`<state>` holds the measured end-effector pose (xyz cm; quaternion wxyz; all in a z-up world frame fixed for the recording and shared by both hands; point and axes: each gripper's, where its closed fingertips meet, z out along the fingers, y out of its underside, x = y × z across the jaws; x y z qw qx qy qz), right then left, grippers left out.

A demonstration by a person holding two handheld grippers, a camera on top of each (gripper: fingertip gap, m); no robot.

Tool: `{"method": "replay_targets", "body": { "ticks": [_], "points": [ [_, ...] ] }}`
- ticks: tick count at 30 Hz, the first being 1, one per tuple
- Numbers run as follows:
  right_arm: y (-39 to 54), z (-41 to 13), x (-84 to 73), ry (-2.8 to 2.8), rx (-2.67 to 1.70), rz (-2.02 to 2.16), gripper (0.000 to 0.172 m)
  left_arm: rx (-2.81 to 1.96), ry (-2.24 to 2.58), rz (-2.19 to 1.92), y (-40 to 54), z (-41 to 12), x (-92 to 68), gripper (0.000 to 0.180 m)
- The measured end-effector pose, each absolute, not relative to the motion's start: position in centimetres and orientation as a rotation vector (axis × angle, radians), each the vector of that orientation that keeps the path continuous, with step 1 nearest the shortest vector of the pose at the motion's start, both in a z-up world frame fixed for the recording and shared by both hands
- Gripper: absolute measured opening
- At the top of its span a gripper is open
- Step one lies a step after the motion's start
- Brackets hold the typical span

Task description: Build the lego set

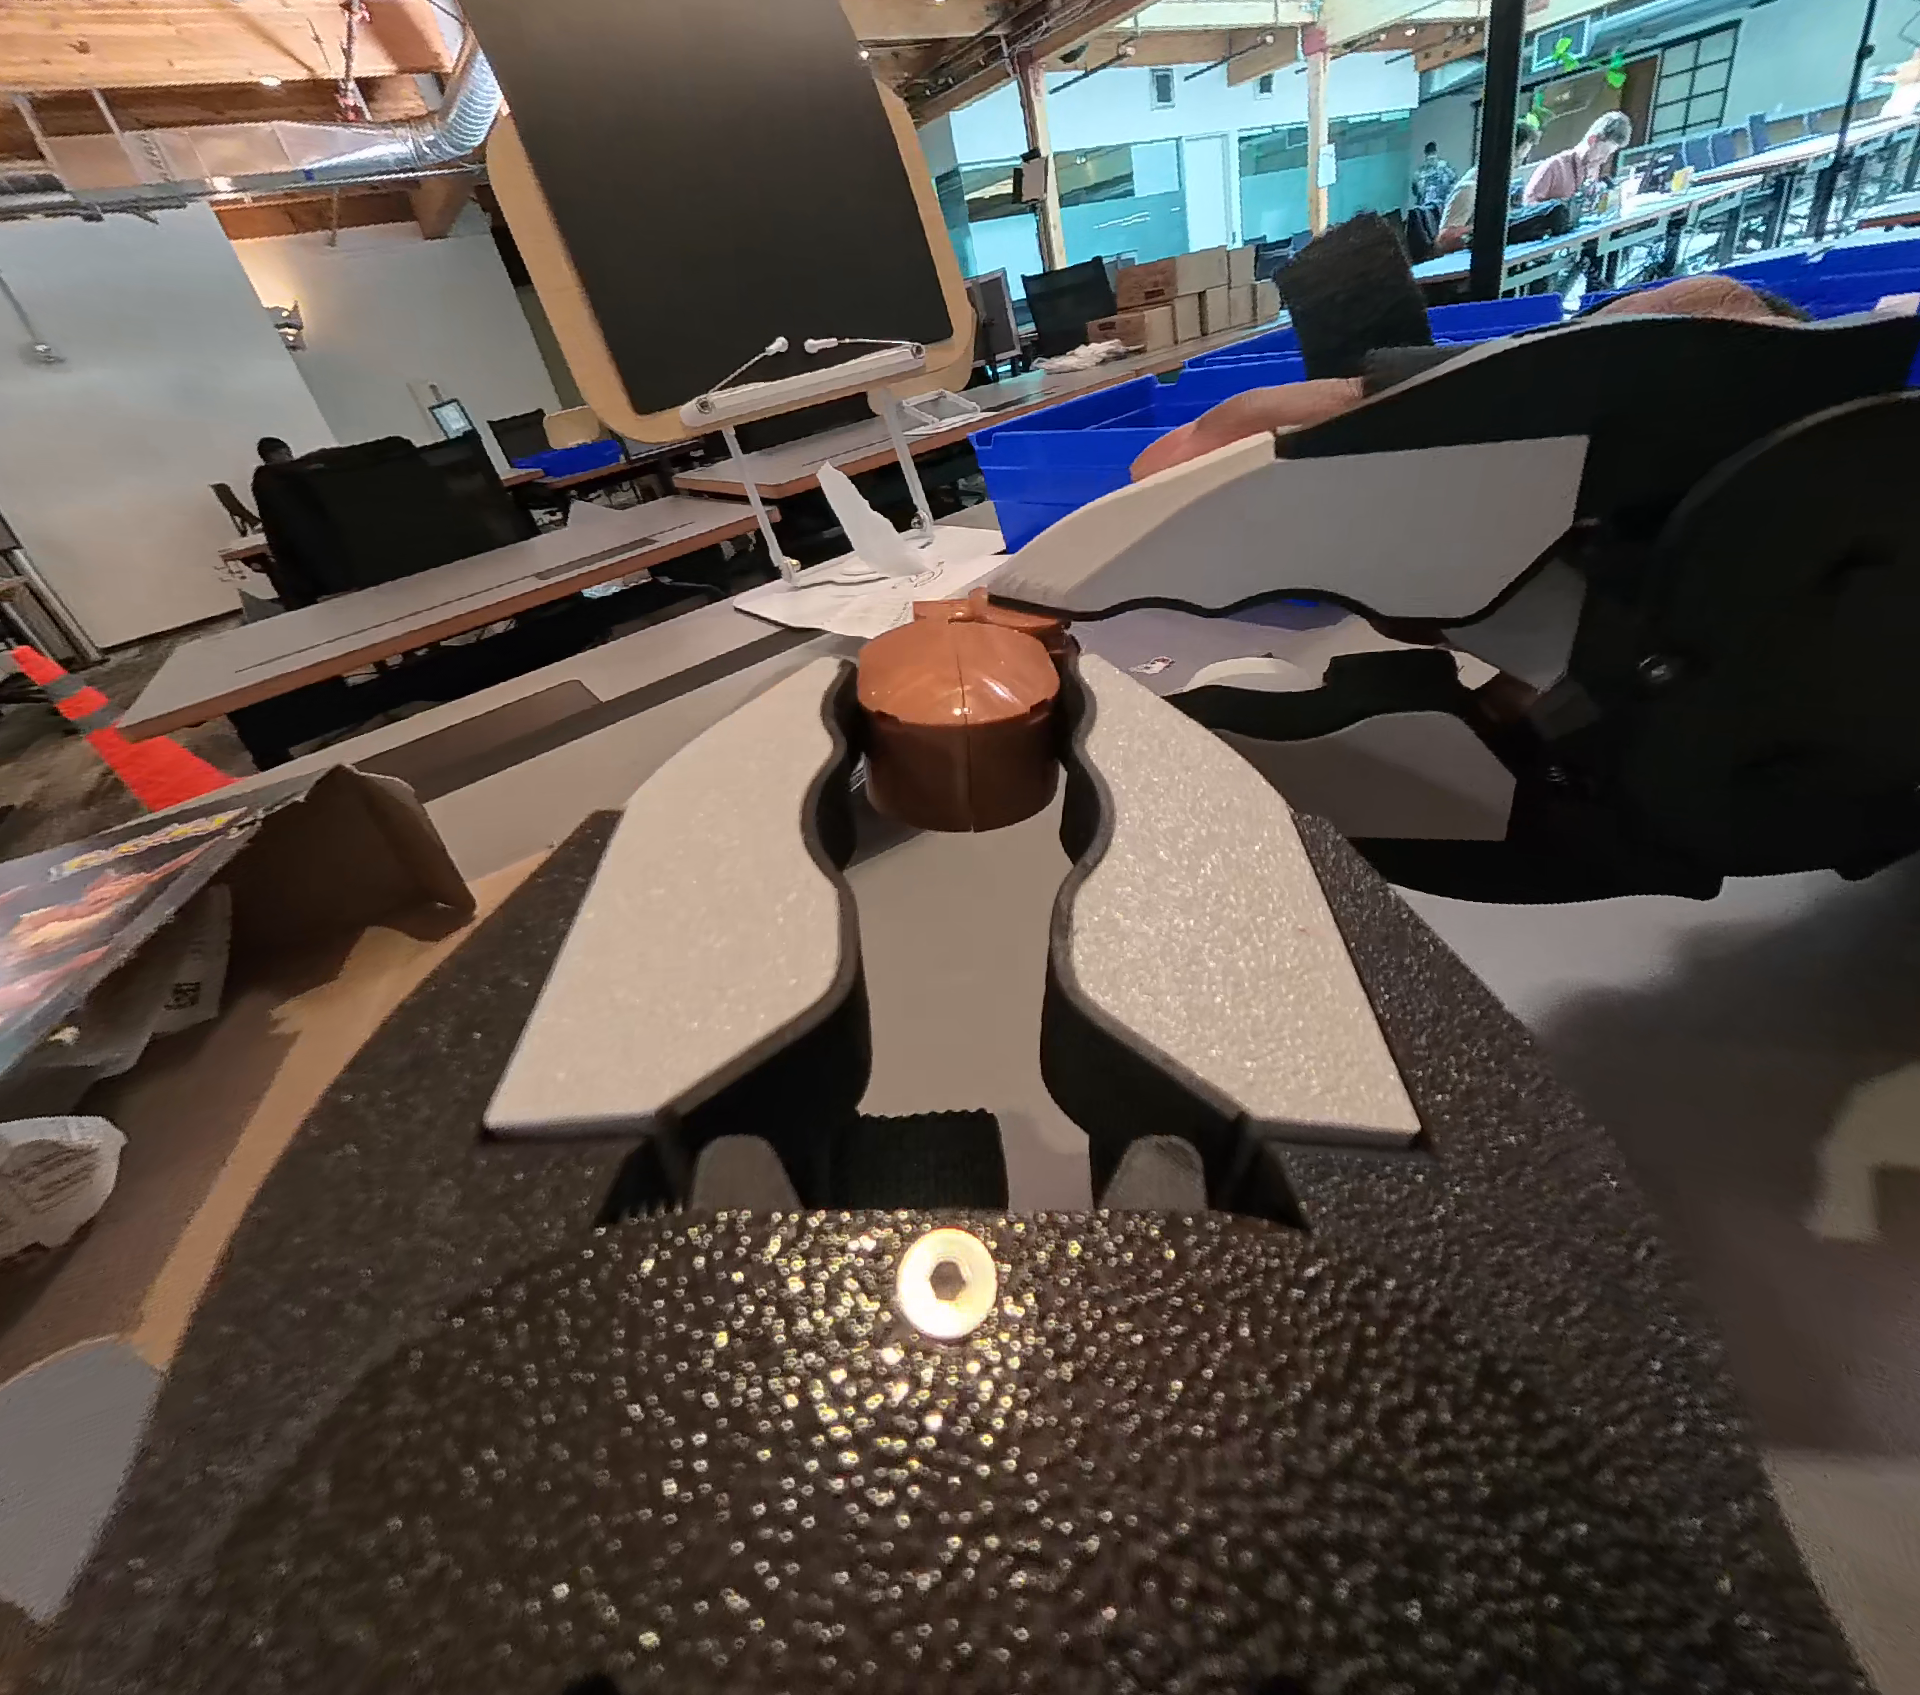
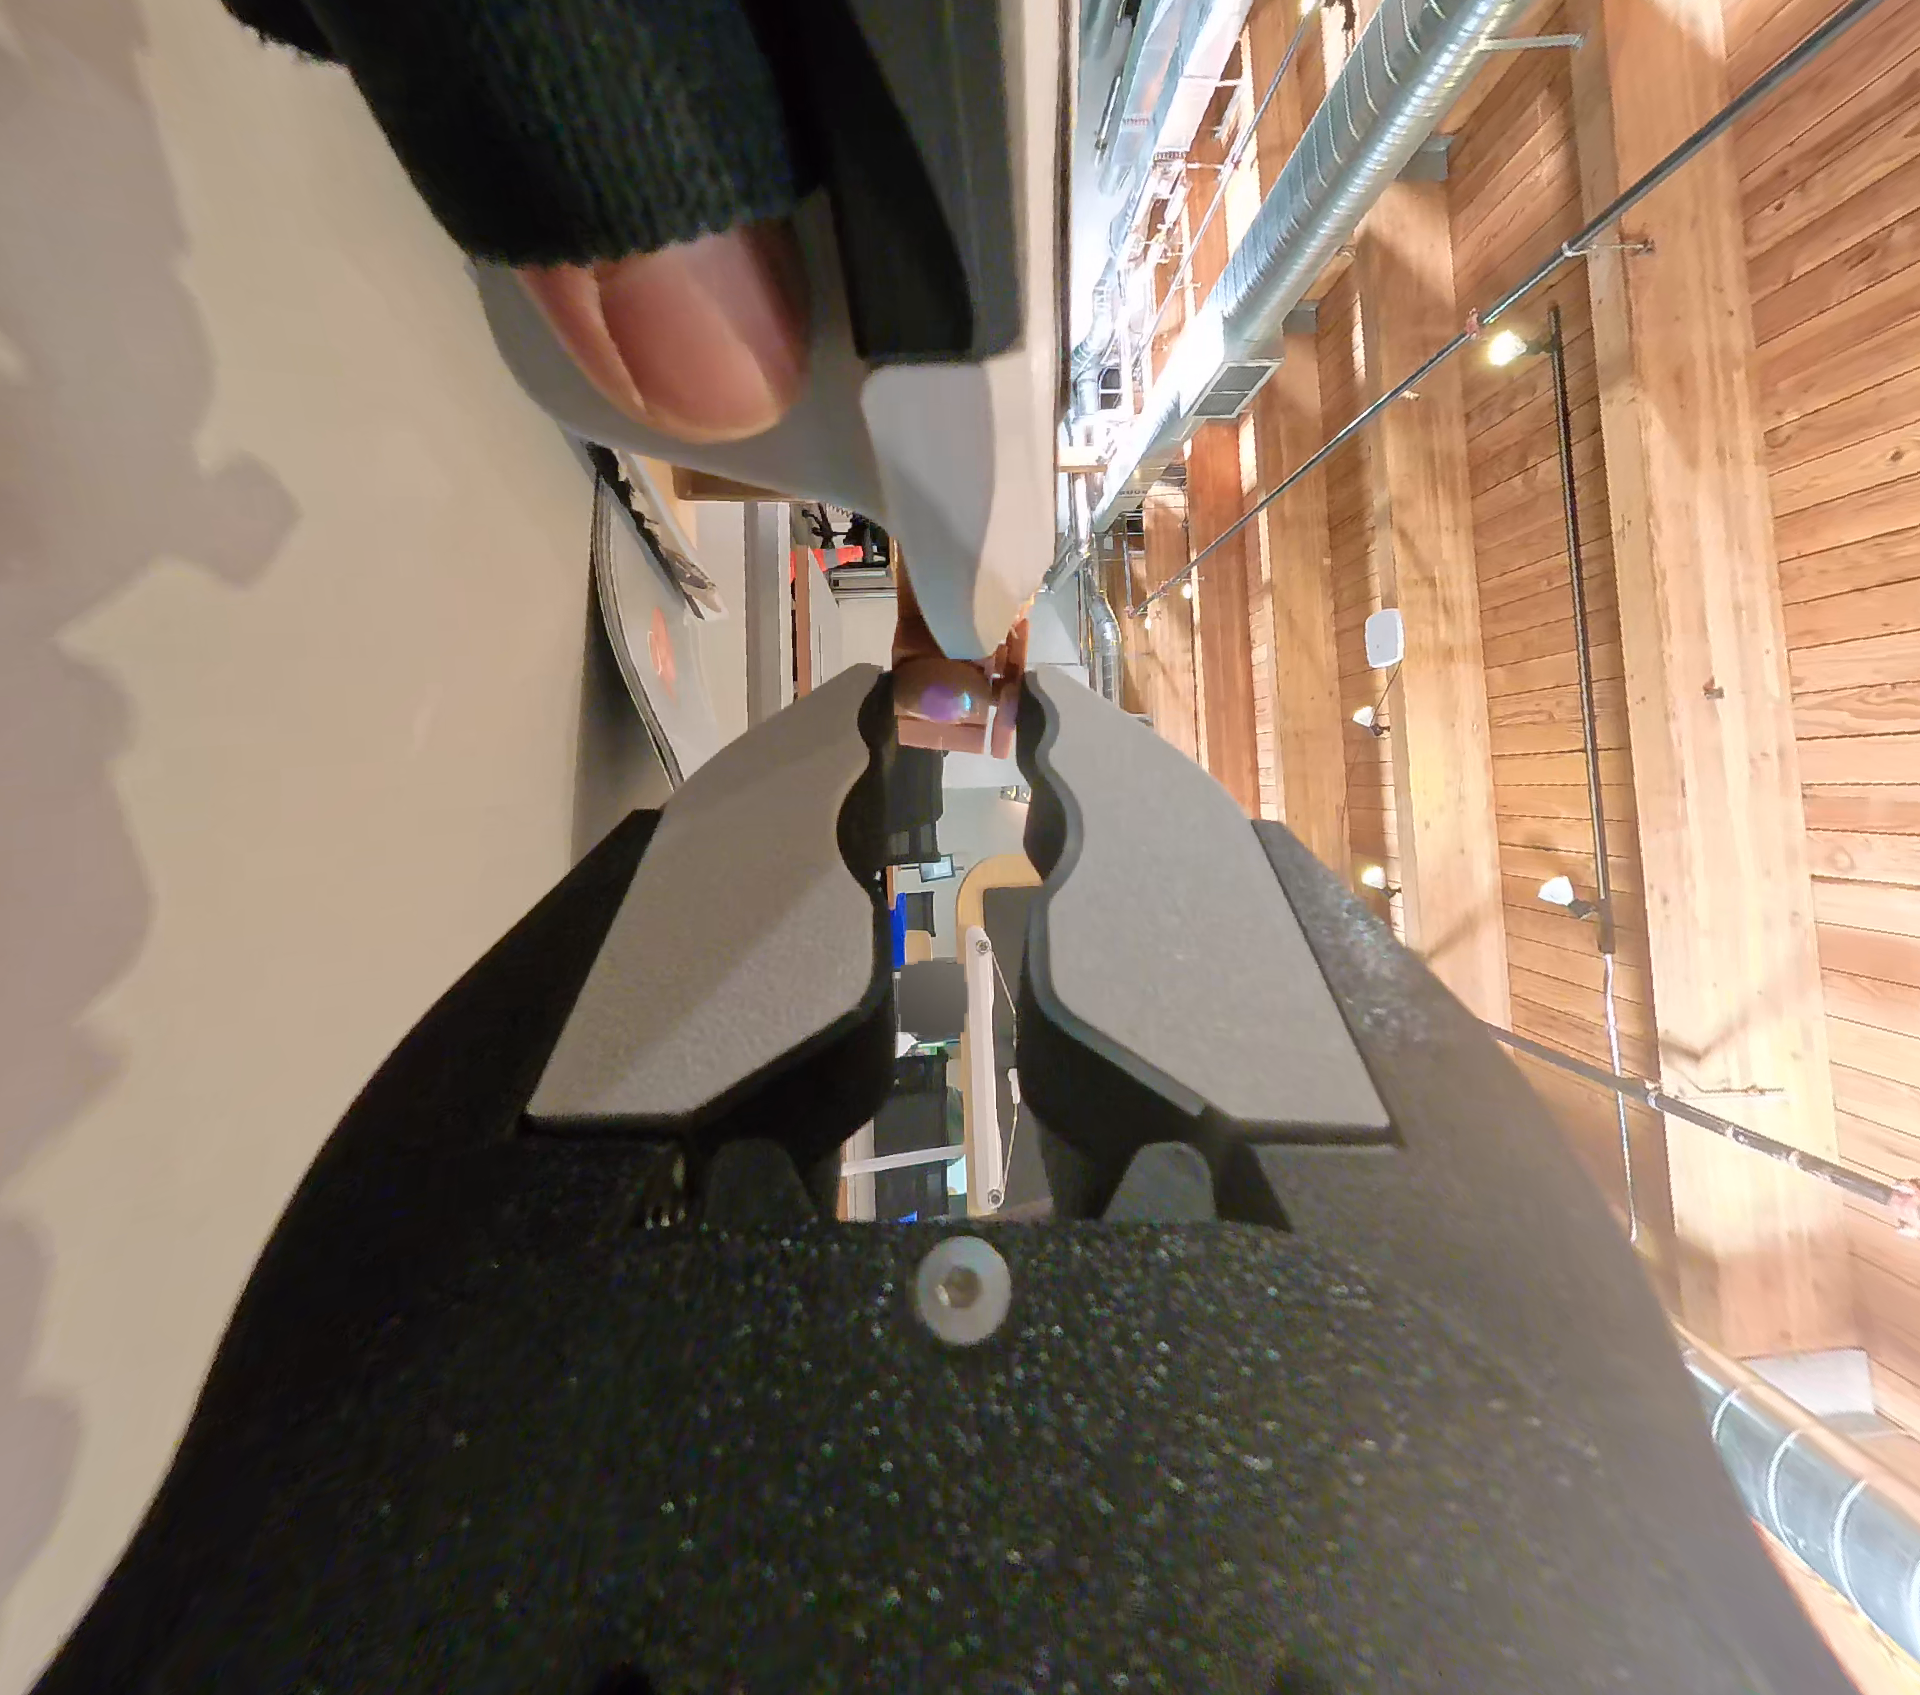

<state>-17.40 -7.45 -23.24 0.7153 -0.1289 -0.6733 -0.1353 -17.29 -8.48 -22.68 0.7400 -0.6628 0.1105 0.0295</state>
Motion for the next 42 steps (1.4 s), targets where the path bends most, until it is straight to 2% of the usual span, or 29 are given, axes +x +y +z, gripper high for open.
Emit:
{"method": "replay_targets", "body": {
  "ticks": [42],
  "points": [
    [-7.60, -23.07, -17.13, -1.469, -0.259, -0.294, 0.021, -1.428, 0.233, 0.093, -8.52, -22.30, -17.16, 0.035]
  ]
}}
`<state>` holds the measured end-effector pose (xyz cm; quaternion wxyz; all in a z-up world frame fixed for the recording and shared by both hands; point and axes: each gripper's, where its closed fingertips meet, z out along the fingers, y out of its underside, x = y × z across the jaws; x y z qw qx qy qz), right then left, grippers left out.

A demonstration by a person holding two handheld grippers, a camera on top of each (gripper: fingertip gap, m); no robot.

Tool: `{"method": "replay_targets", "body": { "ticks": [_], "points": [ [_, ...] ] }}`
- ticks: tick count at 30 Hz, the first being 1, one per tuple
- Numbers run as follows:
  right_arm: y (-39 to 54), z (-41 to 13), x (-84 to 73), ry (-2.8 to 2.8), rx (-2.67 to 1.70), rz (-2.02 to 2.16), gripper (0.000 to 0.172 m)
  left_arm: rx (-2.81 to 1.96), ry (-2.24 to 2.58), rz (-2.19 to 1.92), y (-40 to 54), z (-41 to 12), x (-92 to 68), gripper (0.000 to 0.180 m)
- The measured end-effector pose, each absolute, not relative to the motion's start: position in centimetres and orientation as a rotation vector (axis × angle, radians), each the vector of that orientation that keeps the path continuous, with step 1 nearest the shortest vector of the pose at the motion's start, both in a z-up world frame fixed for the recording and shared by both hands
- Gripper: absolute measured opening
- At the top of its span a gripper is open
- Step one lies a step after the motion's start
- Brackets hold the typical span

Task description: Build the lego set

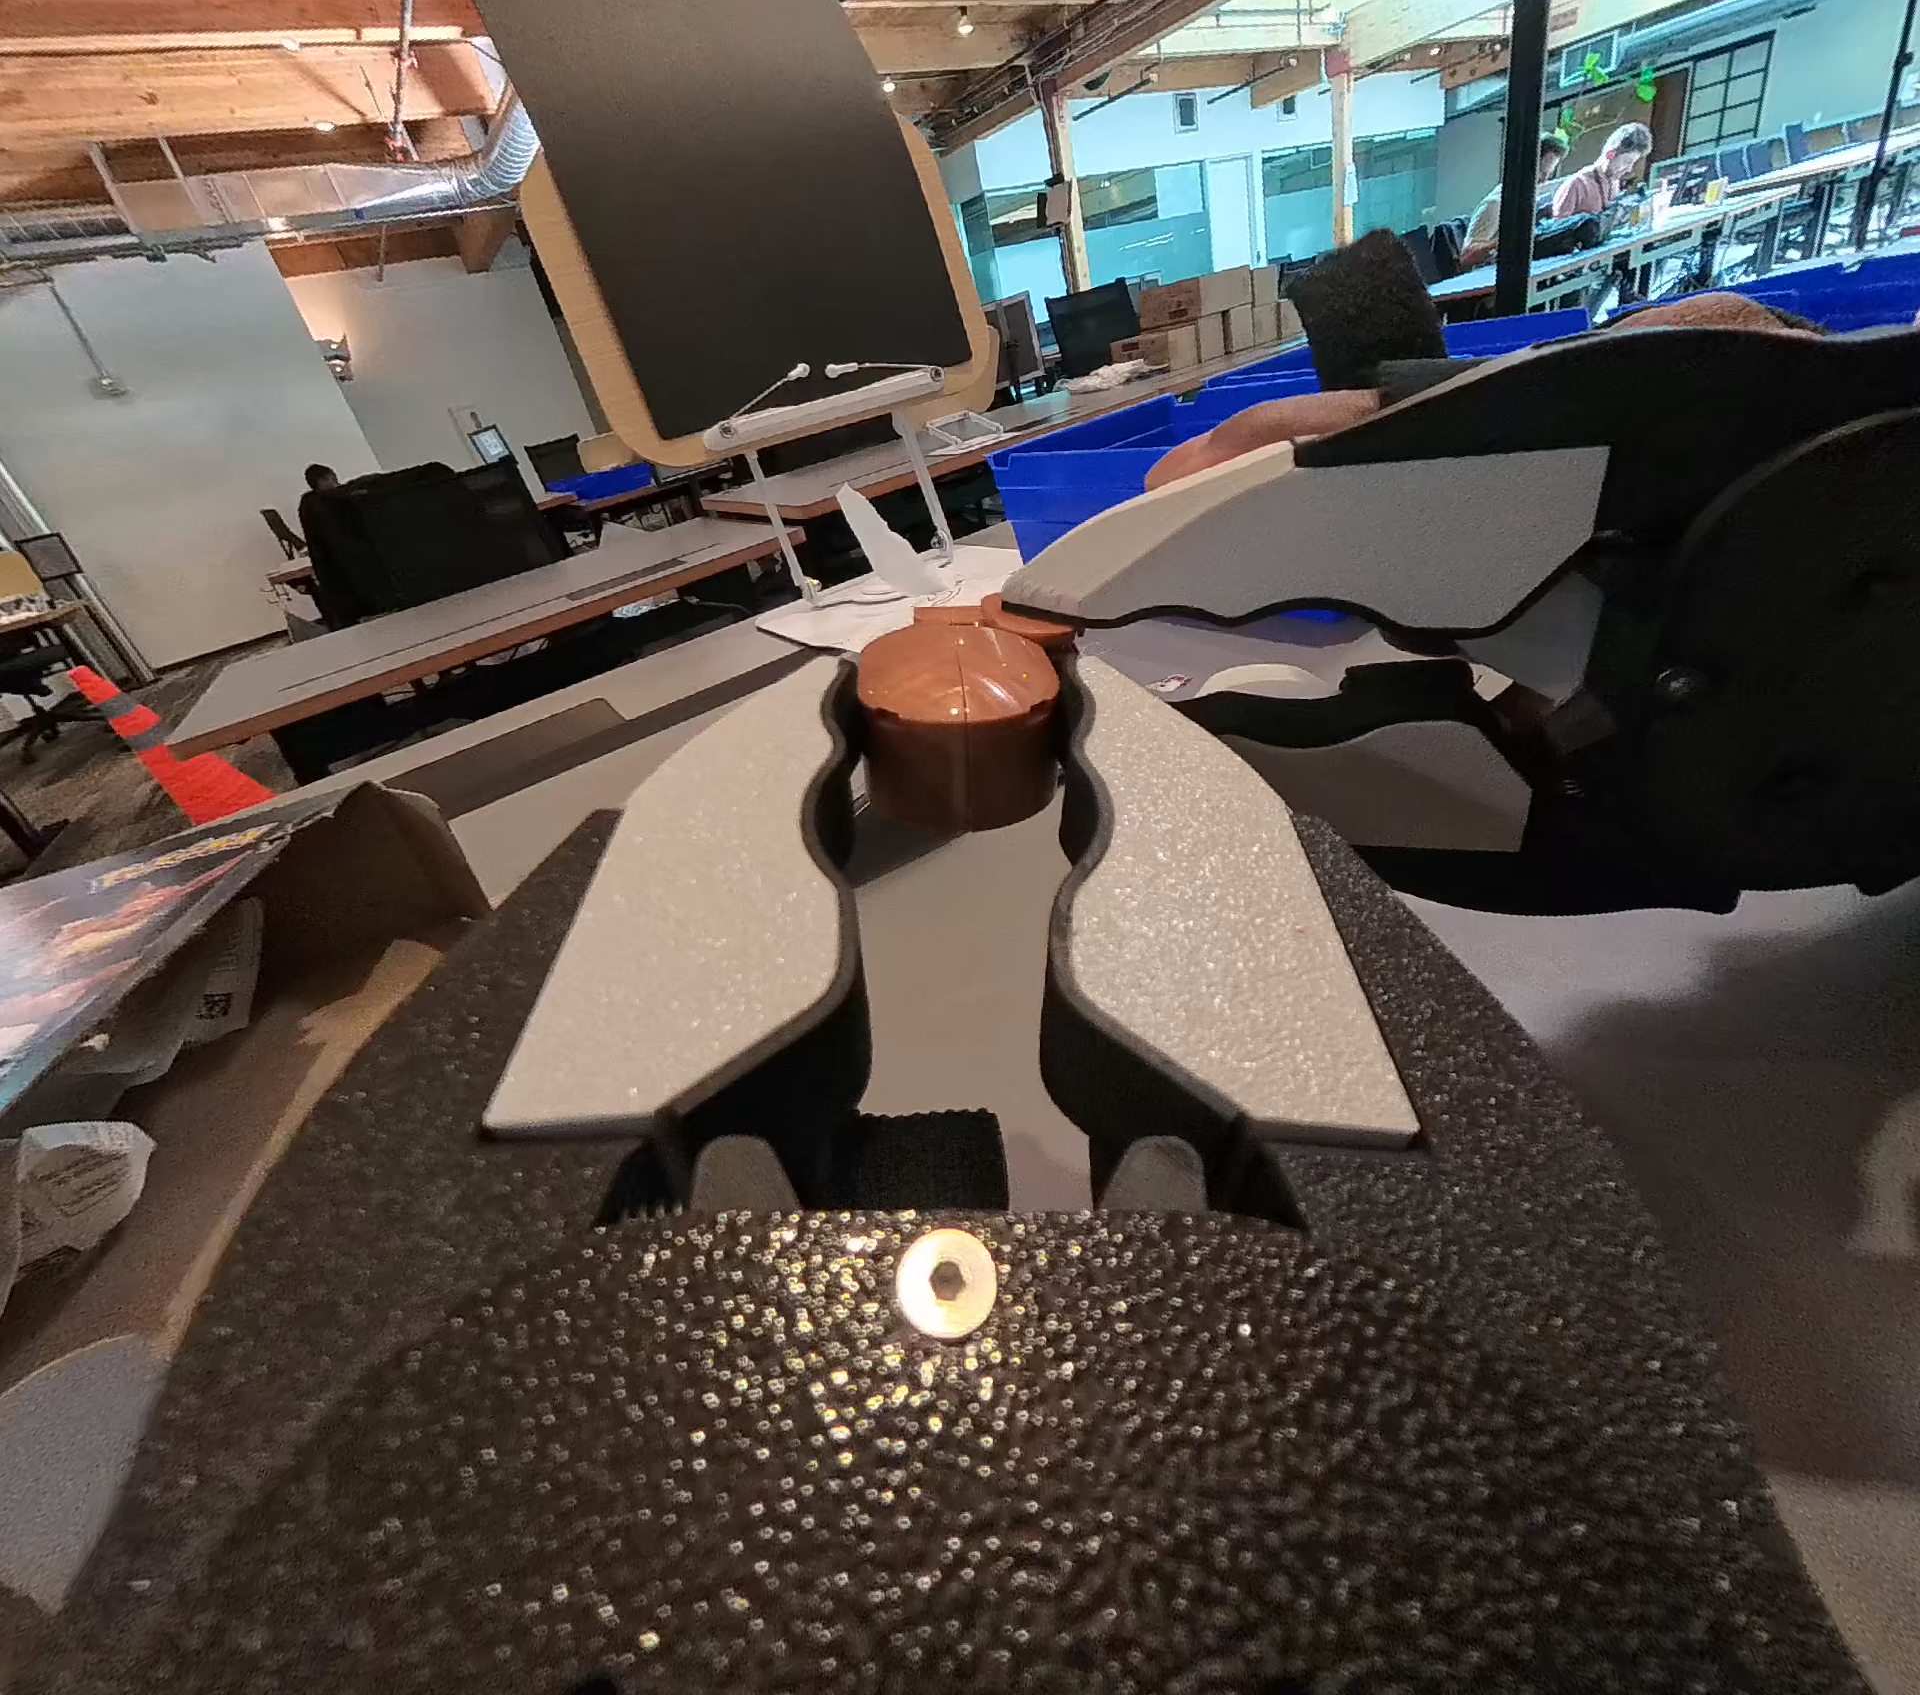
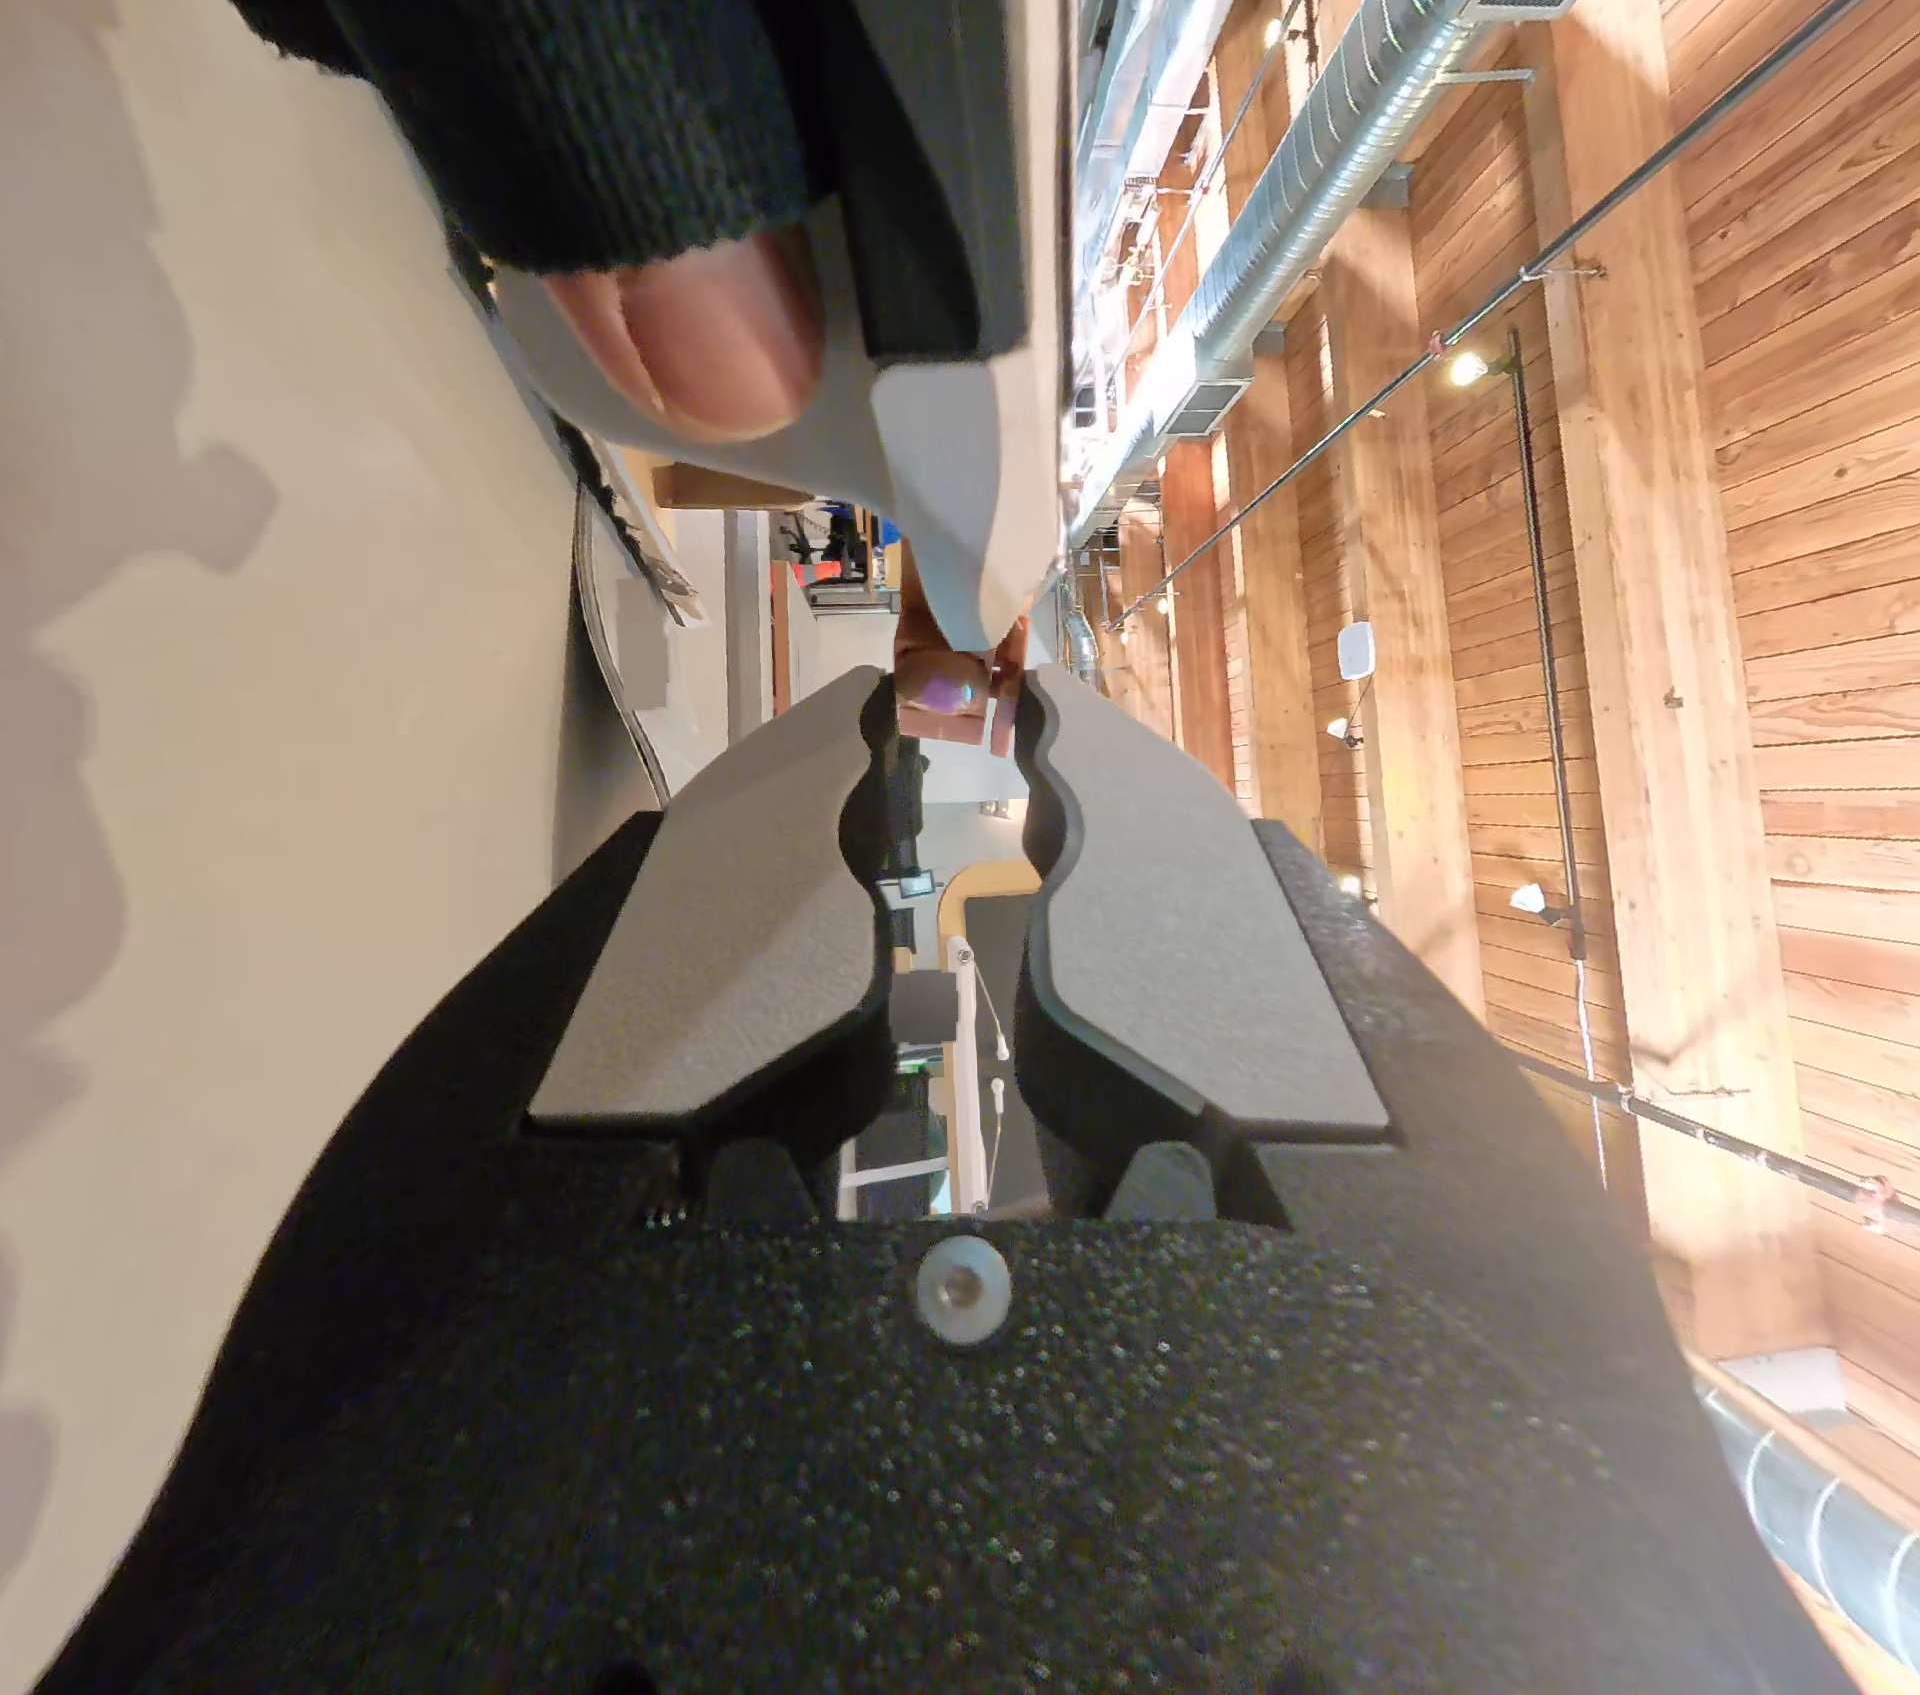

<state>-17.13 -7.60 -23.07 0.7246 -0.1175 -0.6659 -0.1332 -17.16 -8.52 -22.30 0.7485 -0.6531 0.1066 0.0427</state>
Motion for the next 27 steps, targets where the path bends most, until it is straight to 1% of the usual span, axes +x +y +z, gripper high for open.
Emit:
{"method": "replay_targets", "body": {
  "ticks": [14, 22, 27],
  "points": [
    [-7.4, -22.9, -17.1, -1.442, -0.309, -0.341, 0.021, -1.411, 0.237, 0.215, -8.5, -22.0, -17.1, 0.036],
    [-7.8, -22.3, -16.7, -1.407, -0.233, -0.339, 0.021, -1.386, 0.232, 0.136, -8.8, -21.6, -16.8, 0.035],
    [-8.0, -21.9, -16.6, -1.375, -0.232, -0.355, 0.021, -1.359, 0.253, 0.216, -9.0, -21.2, -16.6, 0.036]
  ]
}}
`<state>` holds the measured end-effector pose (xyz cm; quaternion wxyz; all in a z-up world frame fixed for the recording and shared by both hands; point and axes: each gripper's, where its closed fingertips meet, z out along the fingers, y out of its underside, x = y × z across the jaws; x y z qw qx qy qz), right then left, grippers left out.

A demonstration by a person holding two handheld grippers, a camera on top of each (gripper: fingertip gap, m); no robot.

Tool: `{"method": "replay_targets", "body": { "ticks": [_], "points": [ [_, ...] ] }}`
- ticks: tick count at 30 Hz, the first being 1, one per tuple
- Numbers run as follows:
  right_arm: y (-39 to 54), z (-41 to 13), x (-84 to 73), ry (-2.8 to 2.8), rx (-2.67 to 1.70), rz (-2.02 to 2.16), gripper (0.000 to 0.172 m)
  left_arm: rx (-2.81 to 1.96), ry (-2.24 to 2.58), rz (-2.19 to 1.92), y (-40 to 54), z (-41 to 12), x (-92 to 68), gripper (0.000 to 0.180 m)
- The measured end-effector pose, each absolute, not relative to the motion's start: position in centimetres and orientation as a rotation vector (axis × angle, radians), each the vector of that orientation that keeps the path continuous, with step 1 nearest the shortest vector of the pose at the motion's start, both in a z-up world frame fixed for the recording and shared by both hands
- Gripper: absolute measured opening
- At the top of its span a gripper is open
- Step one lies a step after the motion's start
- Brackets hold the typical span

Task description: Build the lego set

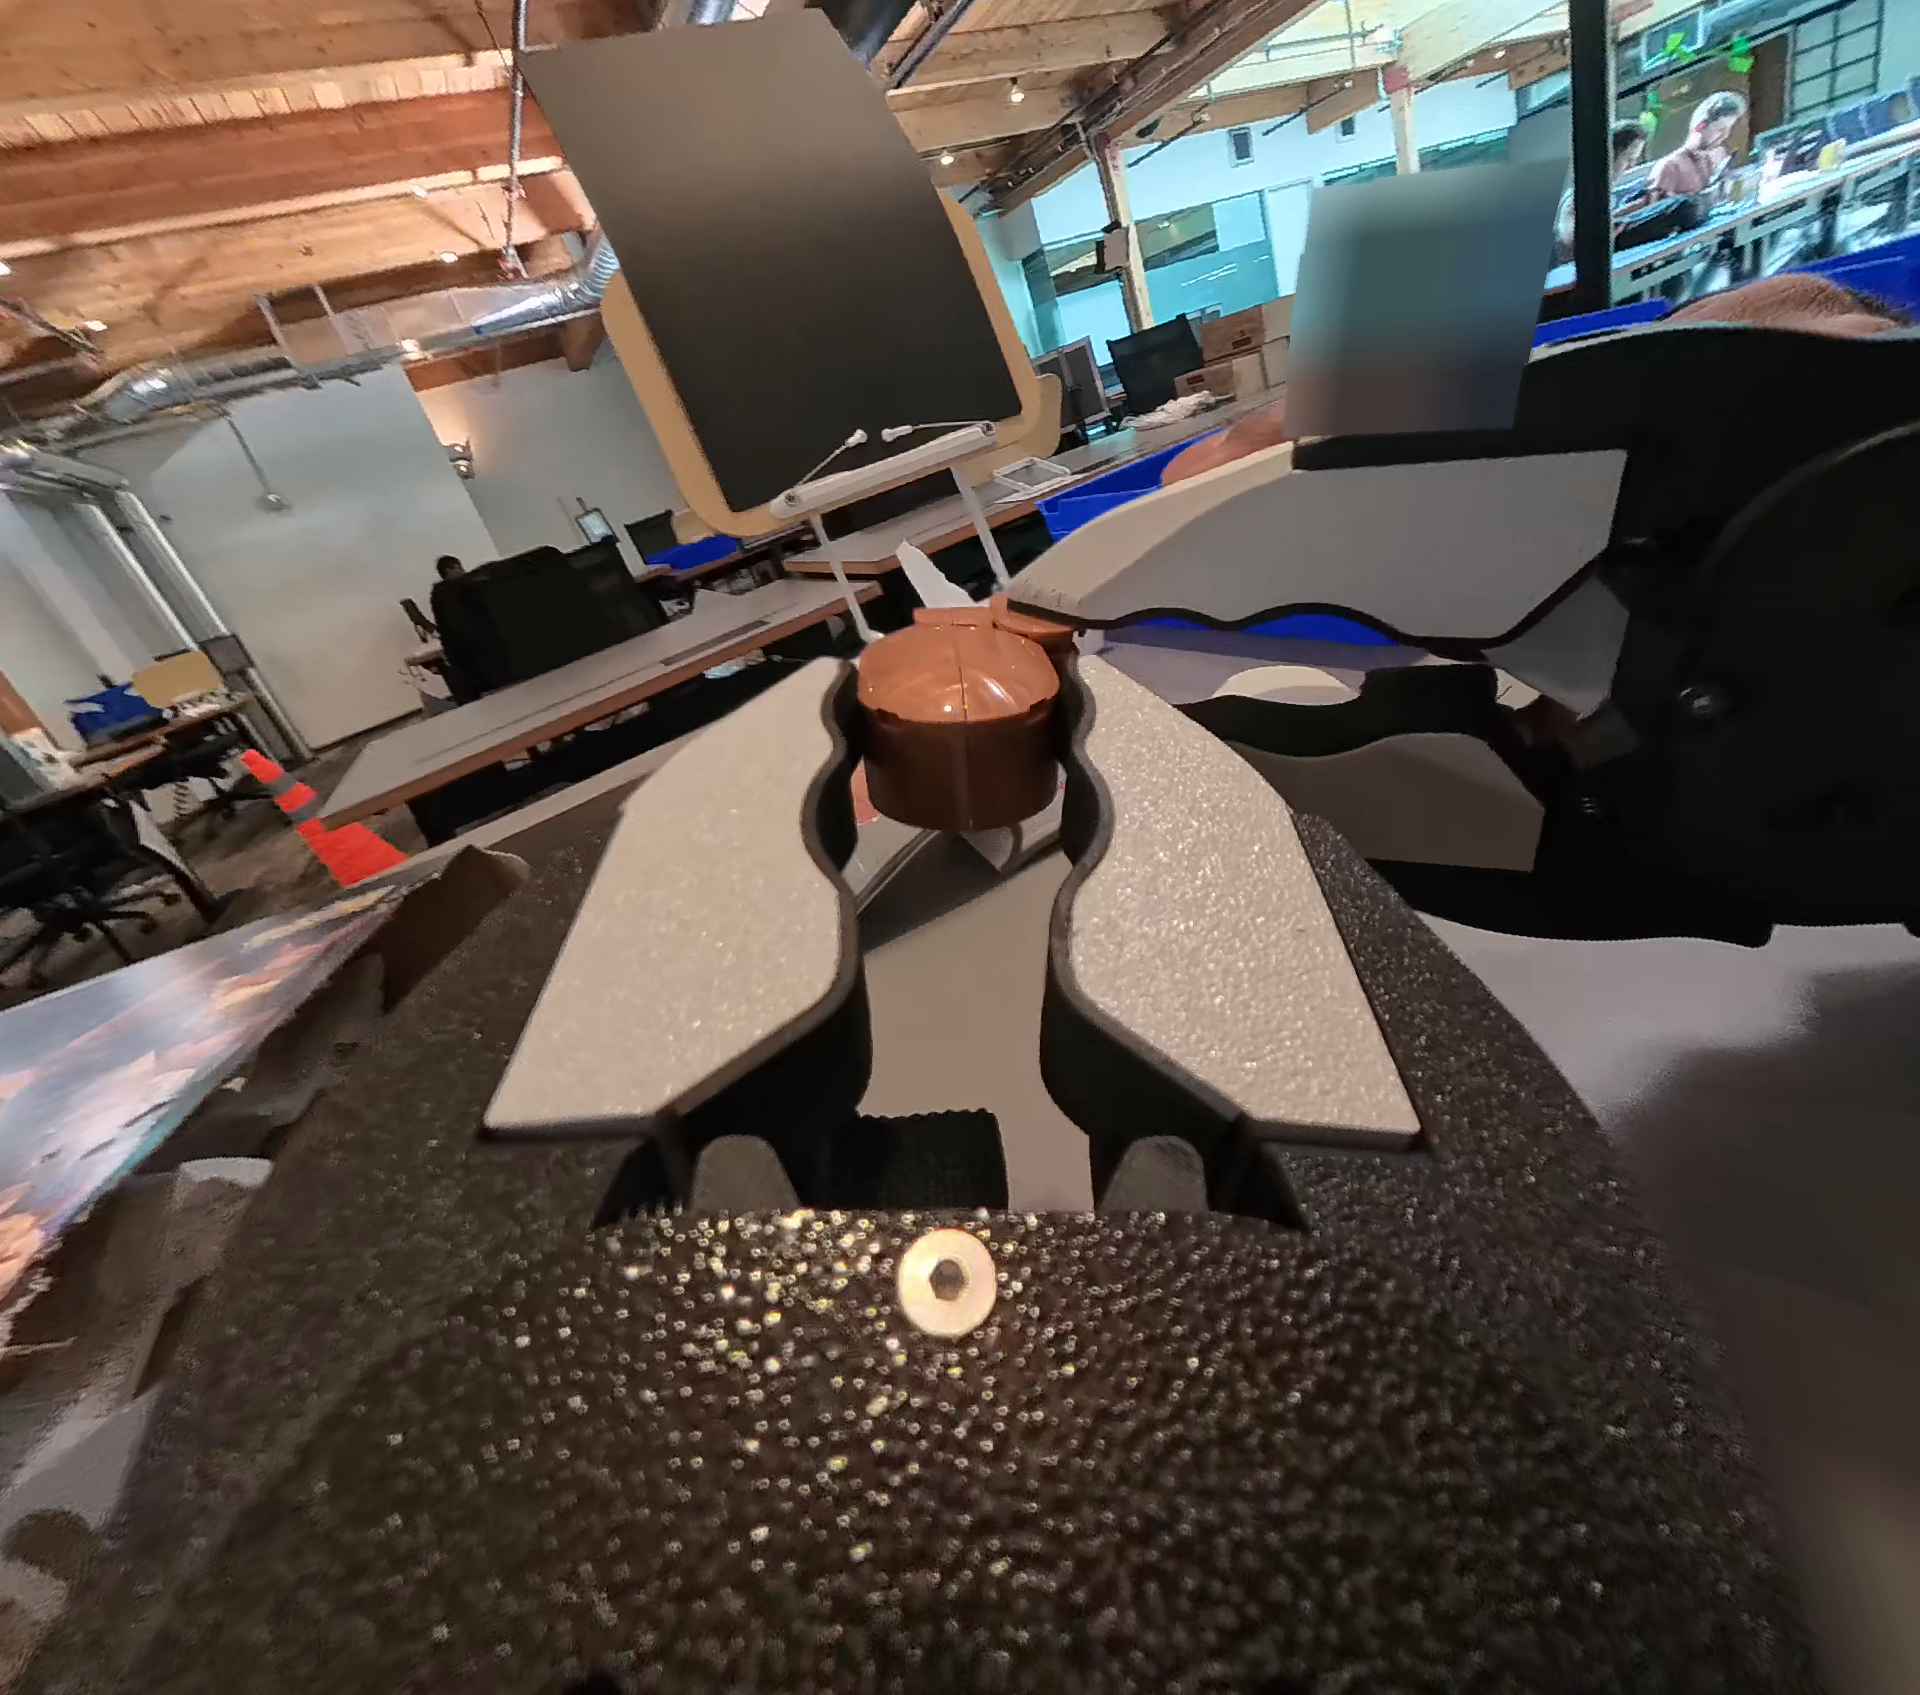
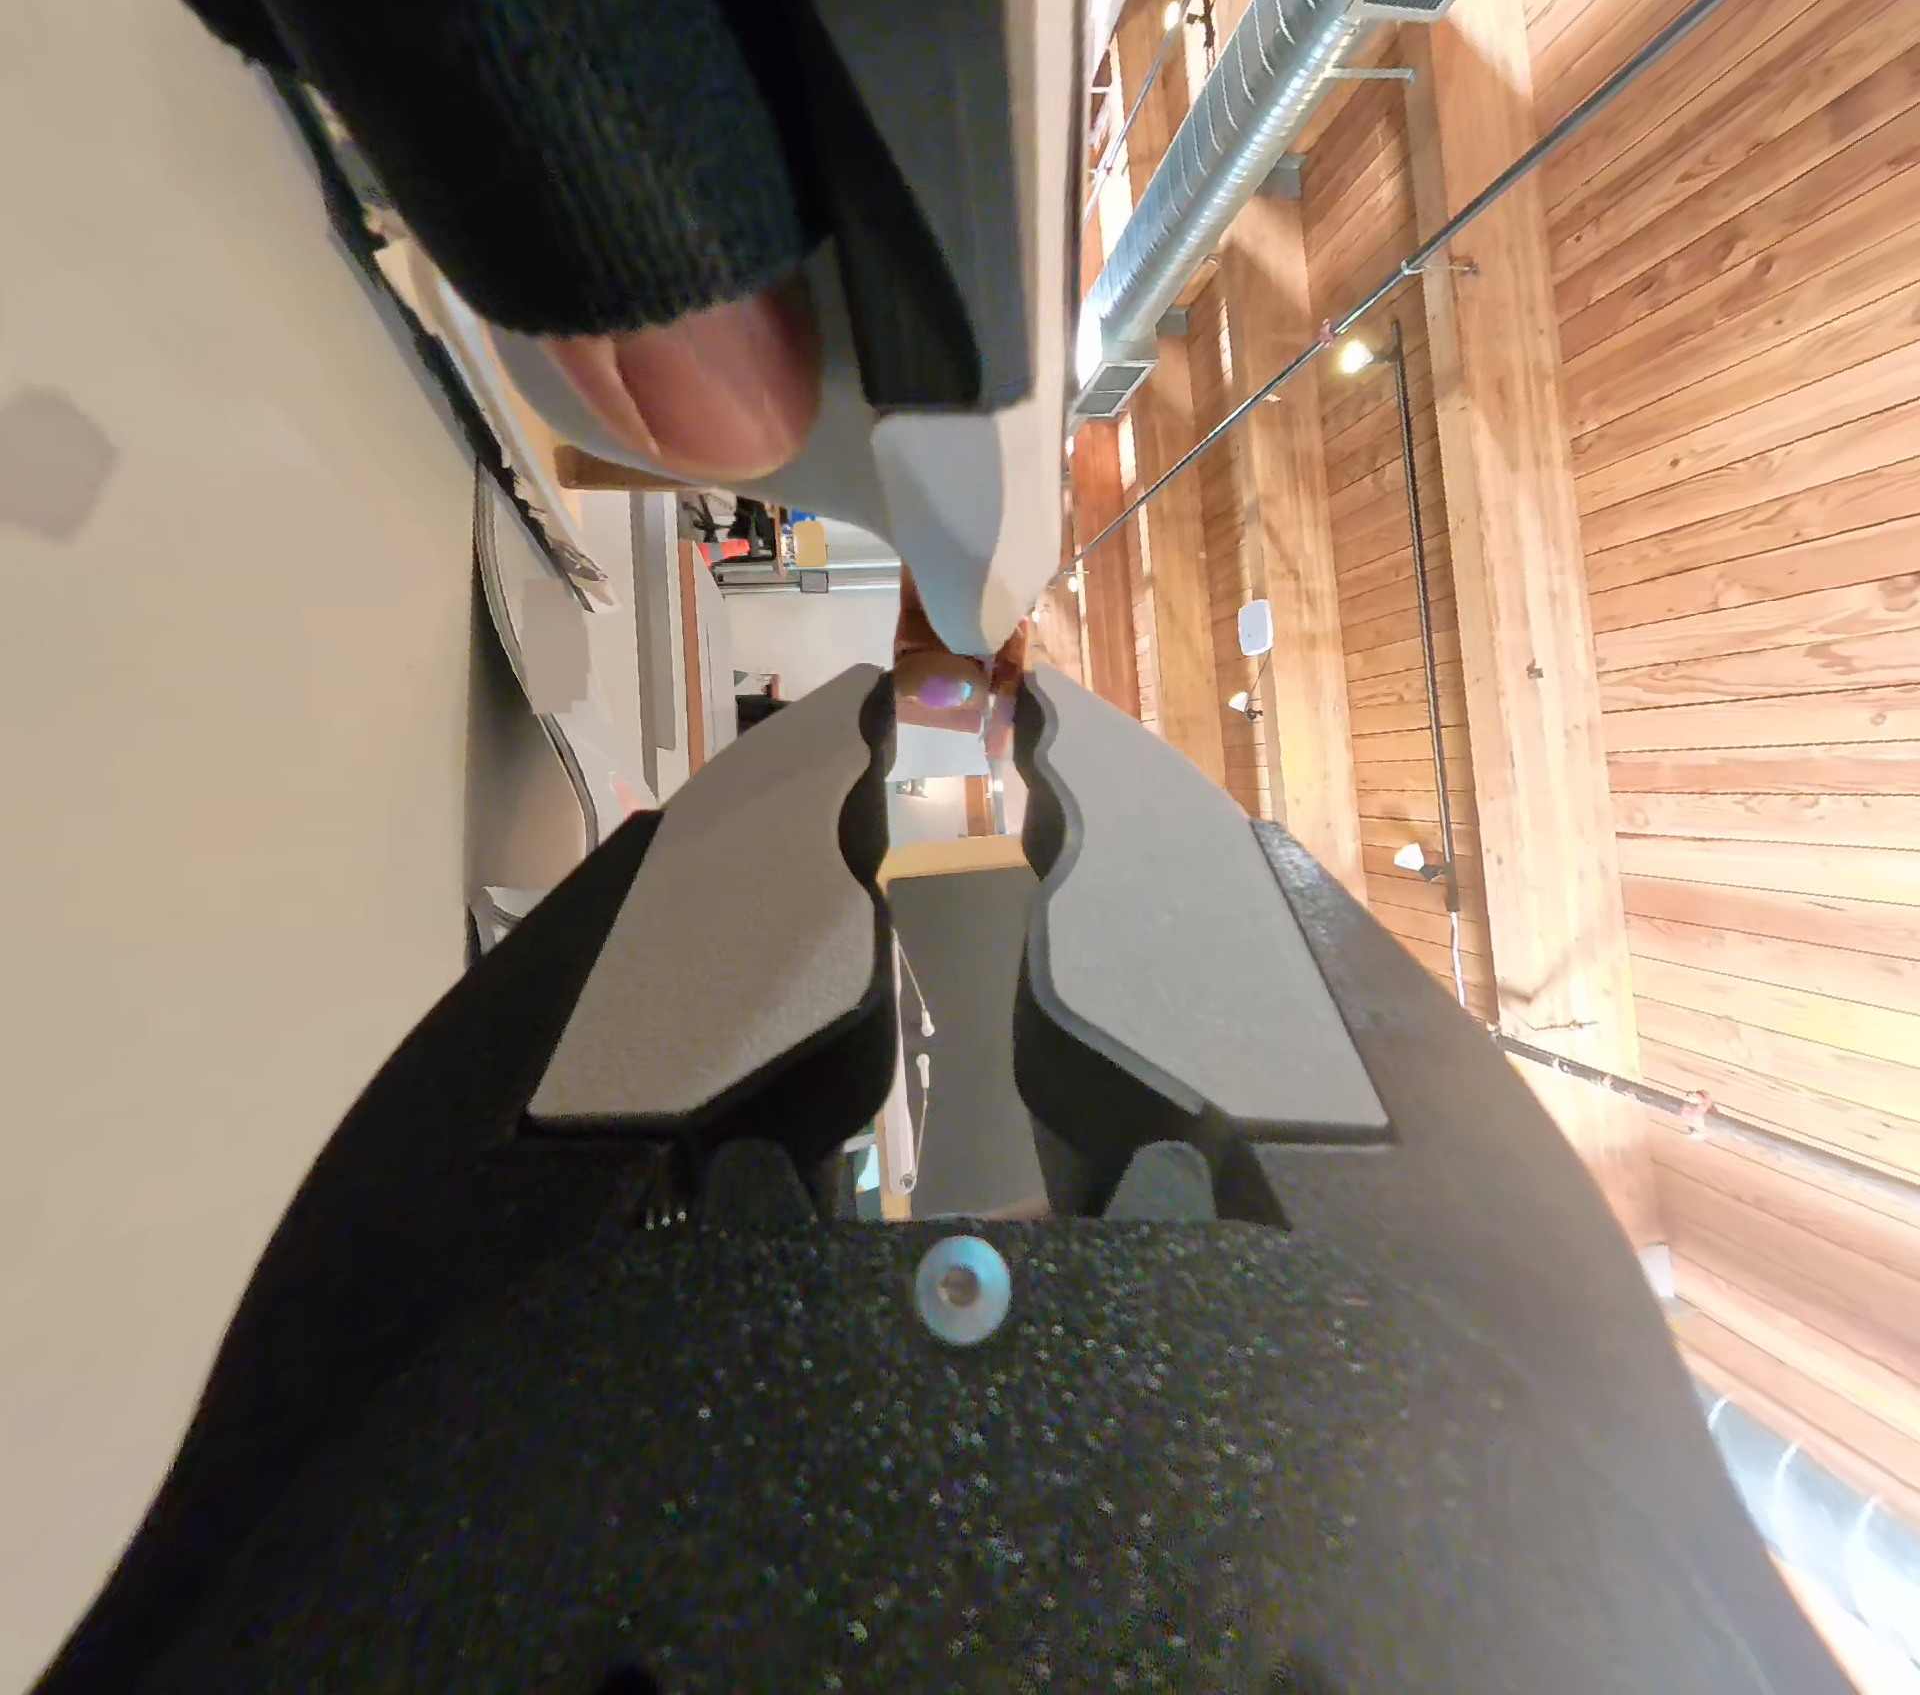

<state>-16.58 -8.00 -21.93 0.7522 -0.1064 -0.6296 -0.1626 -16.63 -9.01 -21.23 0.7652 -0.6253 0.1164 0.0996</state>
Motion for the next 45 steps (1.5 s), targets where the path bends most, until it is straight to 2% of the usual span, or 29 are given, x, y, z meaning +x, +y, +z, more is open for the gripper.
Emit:
{"method": "replay_targets", "body": {
  "ticks": [19, 20, 21, 24, 28, 32, 45],
  "points": [
    [-7.2, -22.8, -16.5, -1.403, -0.230, -0.345, 0.021, -1.360, 0.253, 0.131, -8.8, -21.4, -16.3, 0.034],
    [-7.1, -22.7, -16.4, -1.390, -0.237, -0.344, 0.003, -1.346, 0.251, 0.110, -8.9, -21.3, -16.3, 0.032],
    [-7.3, -22.5, -16.4, -1.387, -0.223, -0.329, 0.002, -1.341, 0.240, 0.093, -9.0, -21.2, -16.5, 0.030],
    [-6.8, -23.0, -16.6, -1.420, -0.248, -0.332, 0.002, -1.369, 0.226, 0.069, -8.8, -21.6, -17.0, 0.030],
    [-6.0, -25.1, -16.9, -1.524, -0.284, -0.342, 0.002, -1.568, 0.154, 0.064, -8.1, -24.8, -20.1, 0.021],
    [-5.1, -27.4, -17.2, -1.611, -0.312, -0.357, 0.002, -1.514, 0.086, -0.016, -8.7, -24.0, -21.0, 0.017],
    [-4.8, -29.2, -17.4, -1.695, -0.385, -0.283, 0.003, -1.528, 0.111, -0.045, -8.6, -24.1, -20.6, 0.024]
  ]
}}
